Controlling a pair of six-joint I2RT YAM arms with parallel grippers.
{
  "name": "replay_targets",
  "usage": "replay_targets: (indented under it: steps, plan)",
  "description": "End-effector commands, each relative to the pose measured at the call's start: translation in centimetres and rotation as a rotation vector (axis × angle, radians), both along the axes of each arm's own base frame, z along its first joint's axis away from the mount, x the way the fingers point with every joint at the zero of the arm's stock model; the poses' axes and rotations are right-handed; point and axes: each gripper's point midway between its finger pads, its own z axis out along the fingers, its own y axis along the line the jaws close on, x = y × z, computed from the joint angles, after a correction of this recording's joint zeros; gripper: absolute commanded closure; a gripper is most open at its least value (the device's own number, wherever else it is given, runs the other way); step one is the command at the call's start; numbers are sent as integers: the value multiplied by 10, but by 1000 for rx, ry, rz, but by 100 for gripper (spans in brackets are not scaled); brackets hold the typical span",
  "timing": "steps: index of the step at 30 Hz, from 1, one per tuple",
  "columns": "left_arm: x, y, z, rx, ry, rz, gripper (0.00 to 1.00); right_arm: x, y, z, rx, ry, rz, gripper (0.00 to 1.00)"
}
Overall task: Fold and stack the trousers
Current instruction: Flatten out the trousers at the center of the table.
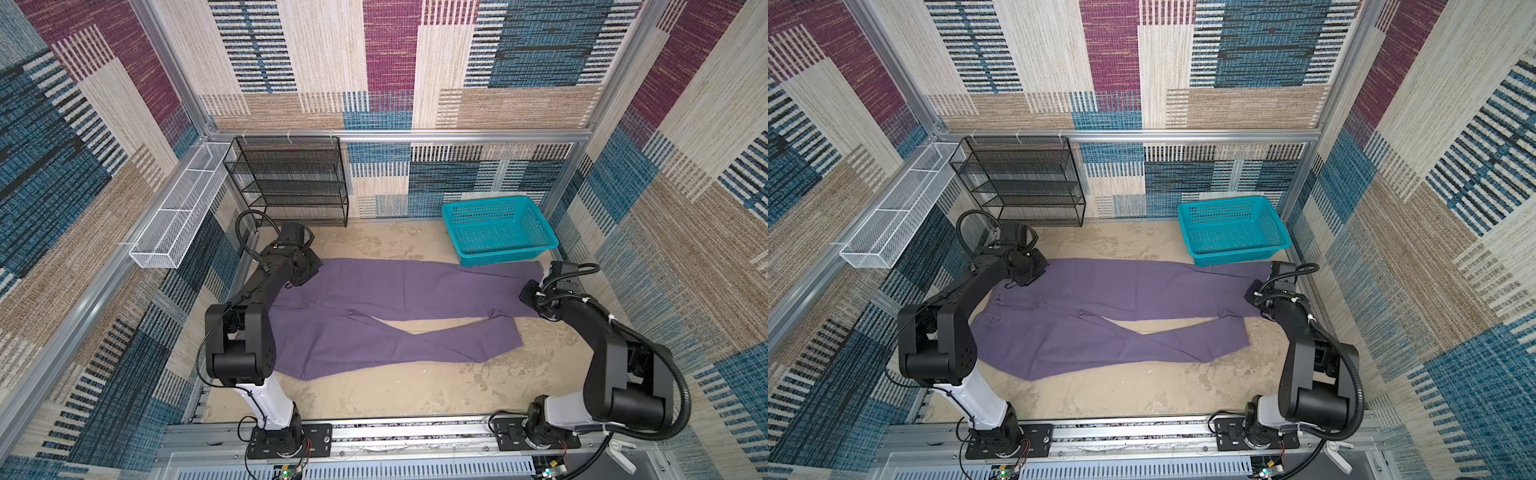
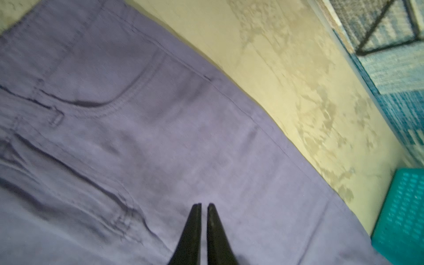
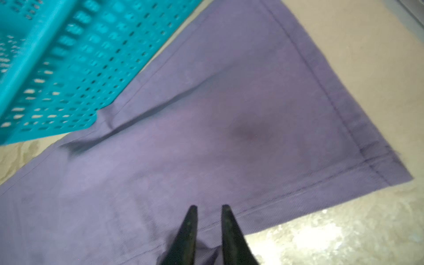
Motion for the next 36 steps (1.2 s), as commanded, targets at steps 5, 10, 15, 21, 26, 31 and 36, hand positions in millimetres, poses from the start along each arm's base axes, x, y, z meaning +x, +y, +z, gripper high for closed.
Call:
replay_targets:
  steps: [5,10,15,21,26,31,36]
  plan:
    - [-65,-18,9,15,-16,-25,71,-54,42,-6,77,24,12,39]
    - [-109,-24,-2,20,-4,-62,65,-85,66,-7,120,24,45,40]
    - [-140,-24,-34,34,86,-65,61,-100,107,-4,141,60,118,38]
    - [-133,-13,-49,88,79,-29,67,-132,124,-11,90,143,103,36]
    - [-113,-15,-55,95,105,-32,69,-164,143,-29,133,224,98,29]
    - [-101,-19,-63,75,119,-48,66,-181,129,-33,98,257,19,18]
    - [-98,-24,-76,35,134,-61,66,-177,119,-36,87,229,-65,19]
